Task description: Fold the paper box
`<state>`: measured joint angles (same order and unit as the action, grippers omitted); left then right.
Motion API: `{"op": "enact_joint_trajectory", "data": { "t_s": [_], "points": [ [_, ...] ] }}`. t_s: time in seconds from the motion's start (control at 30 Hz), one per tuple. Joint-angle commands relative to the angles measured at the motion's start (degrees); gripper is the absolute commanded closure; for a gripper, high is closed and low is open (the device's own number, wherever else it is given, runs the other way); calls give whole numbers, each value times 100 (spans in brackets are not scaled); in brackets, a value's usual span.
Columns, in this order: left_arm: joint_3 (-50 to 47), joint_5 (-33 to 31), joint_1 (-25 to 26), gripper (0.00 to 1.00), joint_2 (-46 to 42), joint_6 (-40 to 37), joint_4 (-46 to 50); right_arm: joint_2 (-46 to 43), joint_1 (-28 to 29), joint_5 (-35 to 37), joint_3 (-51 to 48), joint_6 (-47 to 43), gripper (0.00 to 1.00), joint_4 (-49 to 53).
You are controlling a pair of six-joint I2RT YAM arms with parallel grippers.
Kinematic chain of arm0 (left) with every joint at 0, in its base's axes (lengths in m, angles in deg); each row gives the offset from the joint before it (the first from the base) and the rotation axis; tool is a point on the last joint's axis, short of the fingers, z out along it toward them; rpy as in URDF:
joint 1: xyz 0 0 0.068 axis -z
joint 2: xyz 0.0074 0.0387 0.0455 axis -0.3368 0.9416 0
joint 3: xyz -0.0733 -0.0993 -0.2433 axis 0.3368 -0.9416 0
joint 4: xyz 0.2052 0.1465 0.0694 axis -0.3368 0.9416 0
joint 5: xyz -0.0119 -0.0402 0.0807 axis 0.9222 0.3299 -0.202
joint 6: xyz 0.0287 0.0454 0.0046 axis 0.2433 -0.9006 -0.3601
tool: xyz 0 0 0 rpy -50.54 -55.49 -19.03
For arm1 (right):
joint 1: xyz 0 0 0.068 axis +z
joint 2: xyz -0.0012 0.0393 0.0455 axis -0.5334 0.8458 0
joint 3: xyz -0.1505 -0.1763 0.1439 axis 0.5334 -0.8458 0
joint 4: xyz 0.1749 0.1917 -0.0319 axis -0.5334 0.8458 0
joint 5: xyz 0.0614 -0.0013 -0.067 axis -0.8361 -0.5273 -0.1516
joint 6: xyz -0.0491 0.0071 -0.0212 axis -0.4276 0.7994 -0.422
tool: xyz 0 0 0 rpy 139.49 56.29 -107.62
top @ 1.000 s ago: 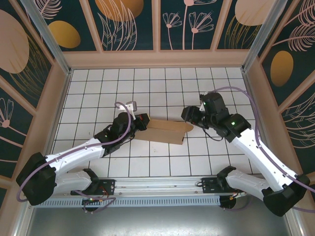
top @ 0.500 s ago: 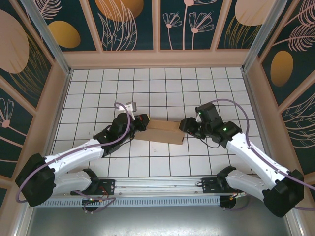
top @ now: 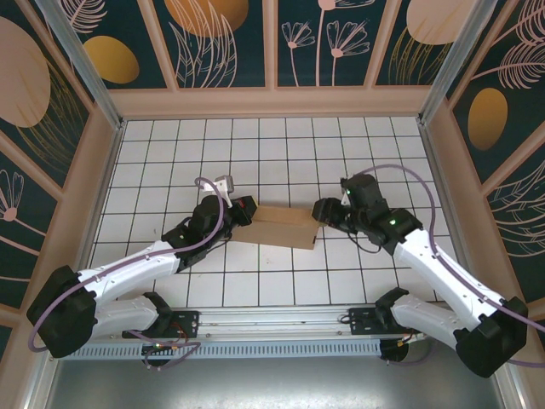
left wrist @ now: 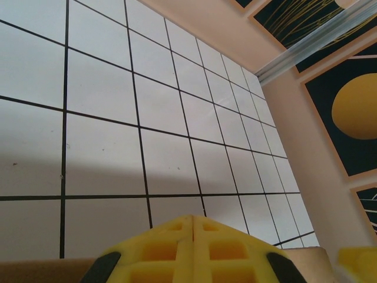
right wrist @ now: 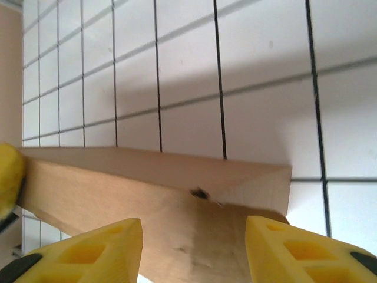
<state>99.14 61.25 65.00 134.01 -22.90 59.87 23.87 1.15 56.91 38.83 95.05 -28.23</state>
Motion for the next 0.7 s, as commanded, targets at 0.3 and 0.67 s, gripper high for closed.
{"op": "enact_joint_trajectory", "data": {
  "t_s": [0.3,0.67],
  "points": [
    [-64,249,56,100,122,110,676,568,728,-1391,154,-474,69,-1757],
    [277,88,50,100,-135,-56,1117,1119,993,-779,-298,-541,83,-1899]
  ]
}}
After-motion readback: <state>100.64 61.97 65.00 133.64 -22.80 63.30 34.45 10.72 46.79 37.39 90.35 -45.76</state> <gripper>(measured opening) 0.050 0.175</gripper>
